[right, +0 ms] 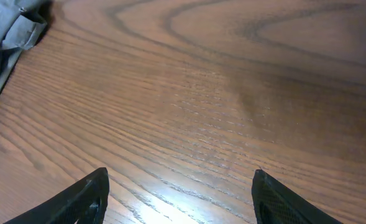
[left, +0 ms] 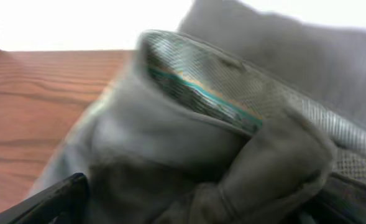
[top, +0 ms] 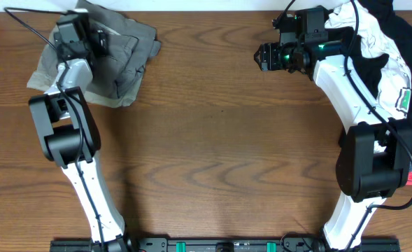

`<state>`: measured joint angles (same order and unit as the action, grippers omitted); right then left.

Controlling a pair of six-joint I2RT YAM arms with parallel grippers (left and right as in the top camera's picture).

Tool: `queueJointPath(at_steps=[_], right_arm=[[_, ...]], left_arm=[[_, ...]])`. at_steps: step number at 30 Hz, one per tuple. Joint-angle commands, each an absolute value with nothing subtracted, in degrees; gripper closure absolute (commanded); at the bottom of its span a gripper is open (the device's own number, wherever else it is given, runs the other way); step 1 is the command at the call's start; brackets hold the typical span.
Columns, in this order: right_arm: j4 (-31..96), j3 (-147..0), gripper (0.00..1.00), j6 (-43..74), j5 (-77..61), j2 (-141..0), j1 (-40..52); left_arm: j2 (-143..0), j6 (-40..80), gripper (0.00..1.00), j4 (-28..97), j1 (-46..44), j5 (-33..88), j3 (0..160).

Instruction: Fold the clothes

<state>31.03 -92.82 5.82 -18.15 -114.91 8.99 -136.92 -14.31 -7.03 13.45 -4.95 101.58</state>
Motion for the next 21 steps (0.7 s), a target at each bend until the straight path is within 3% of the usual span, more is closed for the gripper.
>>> queueJointPath(at_steps=[1, 11, 21], right_arm=[[31.09, -92.77, 0.28, 5.34, -17.87, -114.78, 9.08], [30.68, -92.77, 0.28, 5.72, -18.04, -114.78, 9.06], [31.09, -92.77, 0.28, 5.72, -18.04, -114.78, 9.06]], left_arm=[[-126.04, -7.66, 0.03, -2.26, 13.82, -6.61, 101.69], [-116.18, -6.09, 0.02, 33.26, 8.71, 12.80, 100.73], [-122.89, -3.92, 0.02, 31.07, 4.64, 12.88, 92.09]])
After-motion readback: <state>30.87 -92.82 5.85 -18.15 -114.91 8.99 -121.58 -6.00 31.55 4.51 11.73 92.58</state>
